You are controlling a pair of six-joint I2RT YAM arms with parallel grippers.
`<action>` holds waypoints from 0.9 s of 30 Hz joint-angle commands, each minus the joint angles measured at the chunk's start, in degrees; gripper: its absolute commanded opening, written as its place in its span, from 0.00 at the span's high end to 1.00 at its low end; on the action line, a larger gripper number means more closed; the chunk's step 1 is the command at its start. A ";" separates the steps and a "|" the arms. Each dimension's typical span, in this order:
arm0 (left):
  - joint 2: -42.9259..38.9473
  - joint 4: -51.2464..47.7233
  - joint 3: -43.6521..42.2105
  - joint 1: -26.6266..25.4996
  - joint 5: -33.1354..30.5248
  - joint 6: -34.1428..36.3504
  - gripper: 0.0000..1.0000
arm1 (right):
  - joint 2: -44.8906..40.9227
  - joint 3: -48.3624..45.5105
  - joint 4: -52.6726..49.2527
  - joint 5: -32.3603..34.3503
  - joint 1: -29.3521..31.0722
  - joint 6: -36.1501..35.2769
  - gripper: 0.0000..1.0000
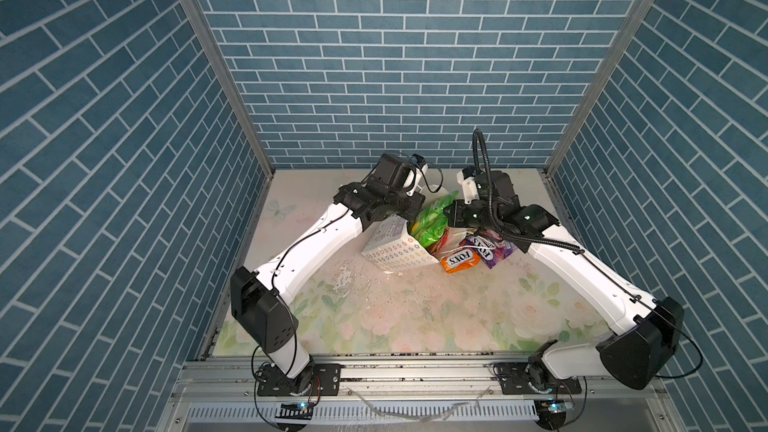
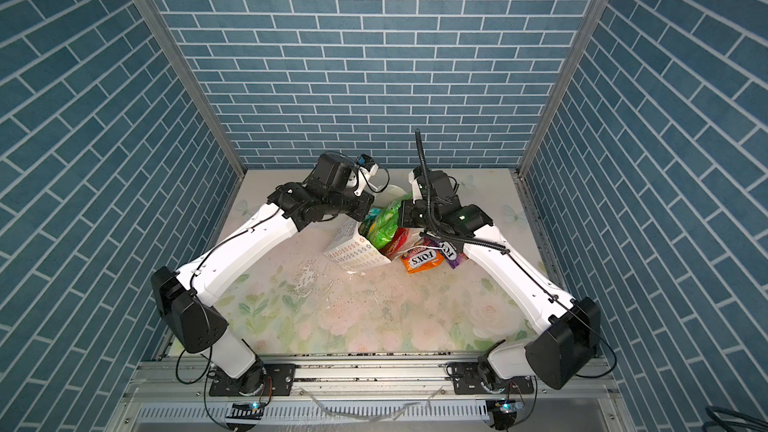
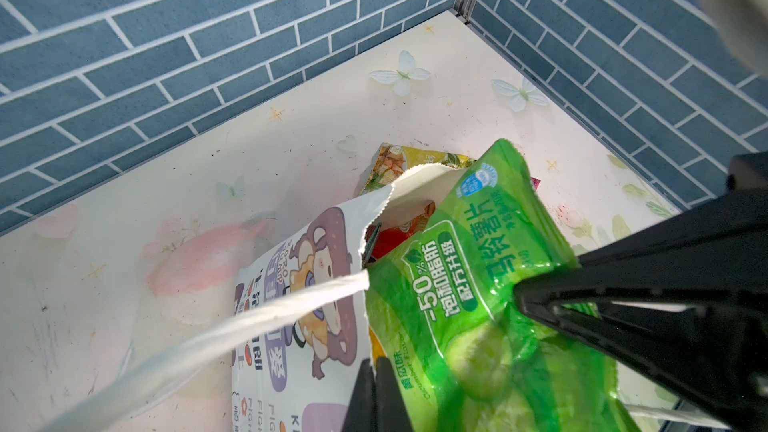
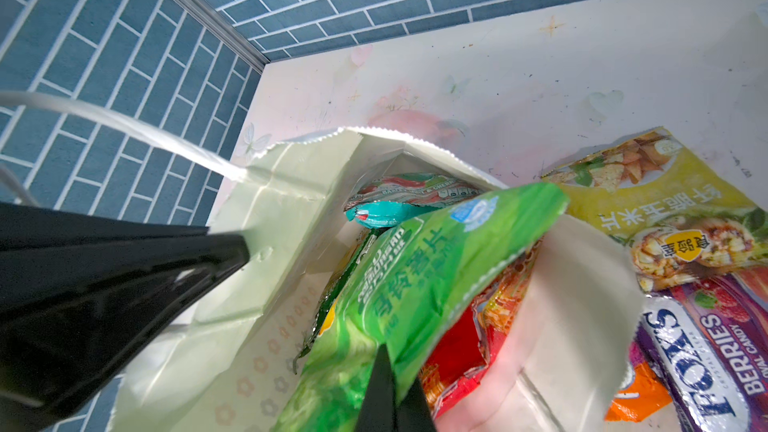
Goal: Take the snacks out of the paper bag
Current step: 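Close the right gripper on the green chip packet and lift it out, then carry the green packet away from the bag with the right gripper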
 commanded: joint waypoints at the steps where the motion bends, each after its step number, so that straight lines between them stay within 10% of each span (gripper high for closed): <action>1: -1.03 1.27 0.11 0.29 0.04 0.67 1.00 | -3.18 0.55 2.82 -0.32 -0.68 -3.59 1.00; 27: -0.72 1.09 0.57 0.29 0.13 0.88 1.00 | -11.49 1.98 6.72 -3.02 -3.01 -11.67 1.00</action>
